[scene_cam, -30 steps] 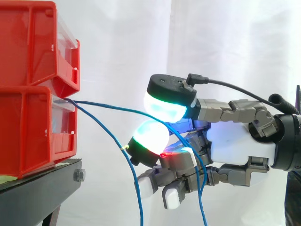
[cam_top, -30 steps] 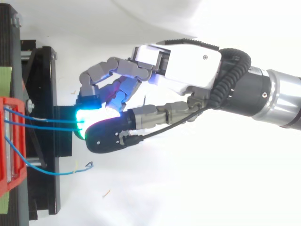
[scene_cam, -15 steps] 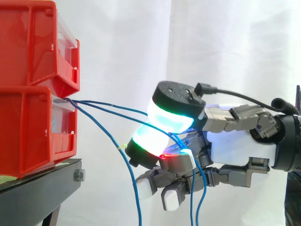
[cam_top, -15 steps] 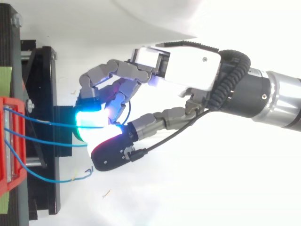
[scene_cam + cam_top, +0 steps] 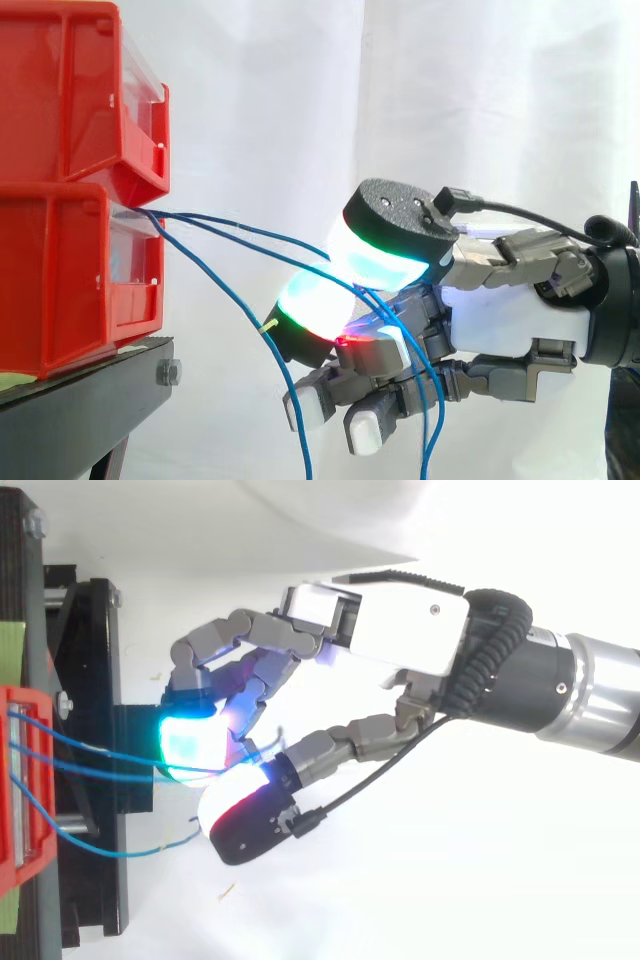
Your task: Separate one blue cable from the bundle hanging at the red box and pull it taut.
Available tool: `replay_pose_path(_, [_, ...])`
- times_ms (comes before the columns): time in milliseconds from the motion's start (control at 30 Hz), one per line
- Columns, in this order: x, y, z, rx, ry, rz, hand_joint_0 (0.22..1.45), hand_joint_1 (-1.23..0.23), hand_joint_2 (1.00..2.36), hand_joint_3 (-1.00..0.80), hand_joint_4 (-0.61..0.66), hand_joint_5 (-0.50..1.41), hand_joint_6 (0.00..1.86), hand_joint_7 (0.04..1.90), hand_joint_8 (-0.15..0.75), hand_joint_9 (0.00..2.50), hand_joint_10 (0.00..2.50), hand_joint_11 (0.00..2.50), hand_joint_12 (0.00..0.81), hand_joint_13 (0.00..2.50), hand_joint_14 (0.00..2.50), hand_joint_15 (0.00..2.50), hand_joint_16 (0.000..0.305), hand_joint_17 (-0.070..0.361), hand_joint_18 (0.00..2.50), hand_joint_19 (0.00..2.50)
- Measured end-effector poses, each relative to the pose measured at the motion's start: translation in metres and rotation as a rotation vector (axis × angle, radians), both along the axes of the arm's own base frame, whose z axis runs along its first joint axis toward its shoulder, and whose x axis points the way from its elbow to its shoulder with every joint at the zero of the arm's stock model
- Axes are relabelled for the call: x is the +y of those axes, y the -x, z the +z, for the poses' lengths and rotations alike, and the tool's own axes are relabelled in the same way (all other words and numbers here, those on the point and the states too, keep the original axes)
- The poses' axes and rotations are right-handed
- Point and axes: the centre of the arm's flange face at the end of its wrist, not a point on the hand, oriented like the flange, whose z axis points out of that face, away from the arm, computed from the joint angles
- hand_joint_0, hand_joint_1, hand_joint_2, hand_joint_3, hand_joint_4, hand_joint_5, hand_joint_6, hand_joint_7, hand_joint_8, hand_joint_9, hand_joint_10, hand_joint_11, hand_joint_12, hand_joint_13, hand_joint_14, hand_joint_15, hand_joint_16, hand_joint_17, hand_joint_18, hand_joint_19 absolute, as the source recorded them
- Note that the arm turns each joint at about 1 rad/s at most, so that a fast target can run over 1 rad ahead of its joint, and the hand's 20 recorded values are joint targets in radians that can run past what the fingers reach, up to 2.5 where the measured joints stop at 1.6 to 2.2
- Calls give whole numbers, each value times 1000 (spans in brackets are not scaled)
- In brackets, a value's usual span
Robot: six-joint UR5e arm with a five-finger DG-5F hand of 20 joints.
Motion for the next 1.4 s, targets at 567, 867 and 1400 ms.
replay_pose_path(567, [0, 0, 0, 4, -4, 1, 626, -789, 1016, -267, 154, -170, 845, 1288, 358, 919, 24, 1150, 432, 633, 22, 613, 53, 118, 716, 727])
replay_pose_path(867, [0, 0, 0, 2, -12, 2, 672, -812, 1016, -301, 95, -178, 851, 1308, 359, 919, 24, 1145, 433, 646, 20, 603, 53, 119, 738, 715])
replay_pose_path(1400, [2, 5, -6, 33, -126, -1, 523, -587, 1000, -500, 190, -181, 838, 1209, 381, 1016, 23, 1187, 452, 693, 20, 619, 57, 129, 780, 741])
